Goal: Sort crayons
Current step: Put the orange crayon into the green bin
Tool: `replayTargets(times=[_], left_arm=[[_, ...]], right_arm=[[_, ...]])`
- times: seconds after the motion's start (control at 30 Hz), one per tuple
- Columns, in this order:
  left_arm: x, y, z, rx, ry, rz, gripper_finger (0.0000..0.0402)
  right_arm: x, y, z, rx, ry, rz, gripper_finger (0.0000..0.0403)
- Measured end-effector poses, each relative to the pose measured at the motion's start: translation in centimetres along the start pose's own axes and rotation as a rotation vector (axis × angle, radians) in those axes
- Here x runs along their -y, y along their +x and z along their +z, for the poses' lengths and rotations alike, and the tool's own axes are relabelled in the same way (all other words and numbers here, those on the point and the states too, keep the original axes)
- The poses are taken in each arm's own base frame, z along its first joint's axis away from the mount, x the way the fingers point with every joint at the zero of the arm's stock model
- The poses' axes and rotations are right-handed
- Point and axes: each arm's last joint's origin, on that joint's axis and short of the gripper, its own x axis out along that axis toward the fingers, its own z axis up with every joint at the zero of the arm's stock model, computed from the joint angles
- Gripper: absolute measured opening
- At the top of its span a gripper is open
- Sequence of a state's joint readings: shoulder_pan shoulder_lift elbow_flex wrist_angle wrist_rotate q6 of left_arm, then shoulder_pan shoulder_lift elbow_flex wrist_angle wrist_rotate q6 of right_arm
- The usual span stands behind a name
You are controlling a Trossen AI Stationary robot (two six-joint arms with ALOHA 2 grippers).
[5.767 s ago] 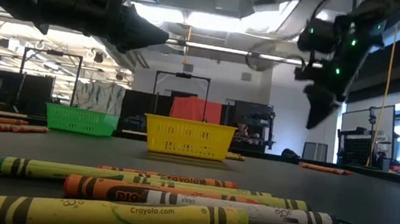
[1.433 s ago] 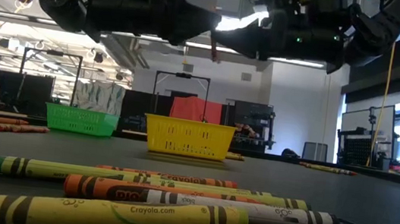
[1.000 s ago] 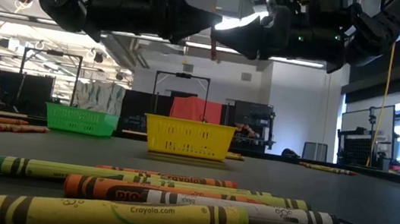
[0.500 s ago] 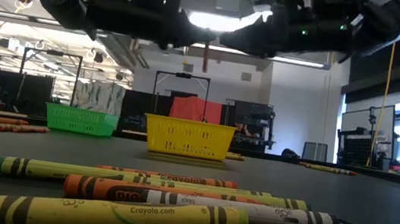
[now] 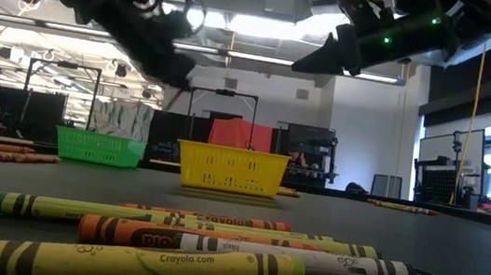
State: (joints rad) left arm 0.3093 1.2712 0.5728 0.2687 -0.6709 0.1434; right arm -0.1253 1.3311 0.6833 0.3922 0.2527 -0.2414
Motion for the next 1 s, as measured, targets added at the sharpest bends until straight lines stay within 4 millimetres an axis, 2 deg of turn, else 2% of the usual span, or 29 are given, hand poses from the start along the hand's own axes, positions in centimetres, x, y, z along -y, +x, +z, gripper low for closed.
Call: replayTargets(times=[0.27, 0.5, 0.8, 1.0], left_arm=[[-5.0, 2.6, -2.7, -0.229, -0.012, 0.186, 0.0013], [-7.8, 3.6, -4.5, -0.361, -0.044, 0.219, 0.0013], [-8.8, 3.7, -5.5, -0.431, -0.077, 0.217, 0.0022], [-8.7, 3.6, -5.7, -0.457, -0.053, 0.207, 0.0052]], right_arm=[[0.0, 0.0, 0.0, 0.0, 0.0, 0.0, 0.0172], [0.0, 0.0, 0.0, 0.0, 0.0, 0.0, 0.0172], [0.0, 0.0, 0.0, -0.003, -0.001, 0.001, 0.0172], [0.0, 0.0, -0.1, -0.003, -0.001, 0.001, 0.0172]])
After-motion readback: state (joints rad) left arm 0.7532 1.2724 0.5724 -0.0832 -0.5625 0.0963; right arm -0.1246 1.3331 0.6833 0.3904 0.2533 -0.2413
